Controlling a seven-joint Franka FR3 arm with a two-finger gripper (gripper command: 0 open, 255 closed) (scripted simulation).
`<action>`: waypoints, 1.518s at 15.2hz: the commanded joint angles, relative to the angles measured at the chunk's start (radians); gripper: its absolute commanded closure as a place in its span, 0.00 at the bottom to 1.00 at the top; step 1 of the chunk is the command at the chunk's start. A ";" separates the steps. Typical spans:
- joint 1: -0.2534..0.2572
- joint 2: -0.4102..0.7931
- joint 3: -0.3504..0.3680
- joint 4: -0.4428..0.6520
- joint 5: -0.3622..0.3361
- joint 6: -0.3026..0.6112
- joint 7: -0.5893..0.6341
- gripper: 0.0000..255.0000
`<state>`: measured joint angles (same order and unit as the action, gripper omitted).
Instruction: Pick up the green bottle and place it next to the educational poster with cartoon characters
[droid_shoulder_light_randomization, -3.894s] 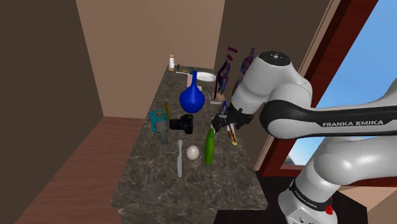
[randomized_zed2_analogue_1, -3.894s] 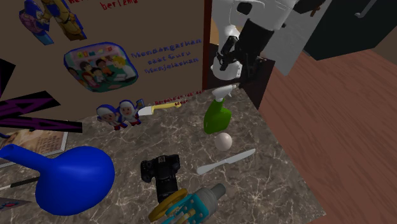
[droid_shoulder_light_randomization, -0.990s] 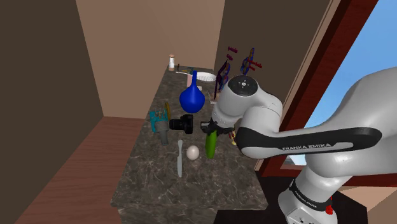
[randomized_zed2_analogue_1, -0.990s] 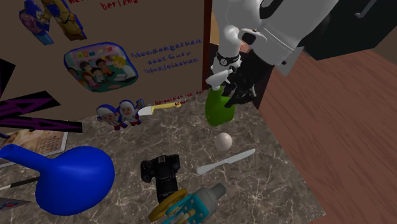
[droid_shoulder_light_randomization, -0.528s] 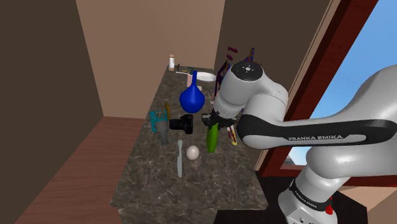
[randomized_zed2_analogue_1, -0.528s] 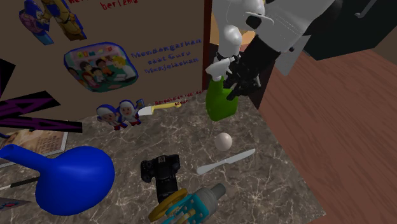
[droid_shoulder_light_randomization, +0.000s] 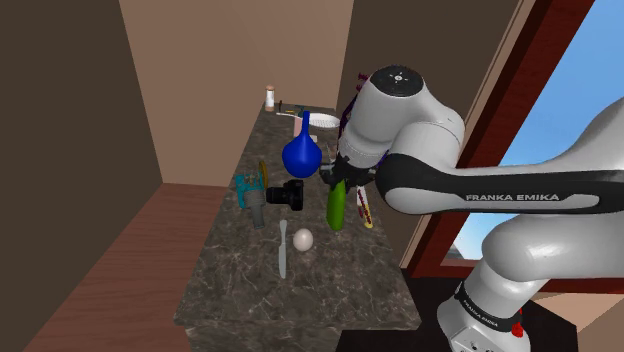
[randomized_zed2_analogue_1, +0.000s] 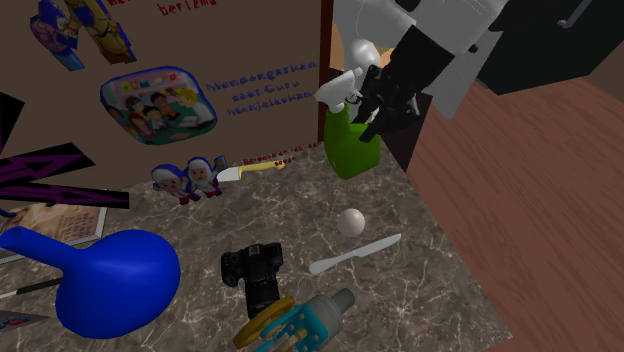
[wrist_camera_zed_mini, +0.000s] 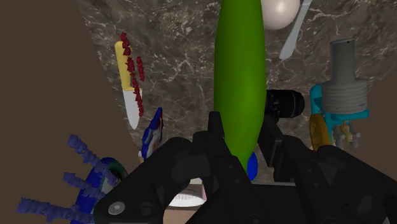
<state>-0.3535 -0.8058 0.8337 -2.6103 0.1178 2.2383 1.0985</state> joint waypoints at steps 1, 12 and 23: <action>0.003 -0.009 -0.017 0.018 -0.004 -0.026 -0.012 1.00; 0.001 -0.032 -0.088 0.135 -0.026 -0.165 -0.061 1.00; -0.015 -0.027 -0.141 0.273 -0.052 -0.294 -0.101 1.00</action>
<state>-0.3658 -0.8350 0.6977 -2.3490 0.0687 1.9535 1.0015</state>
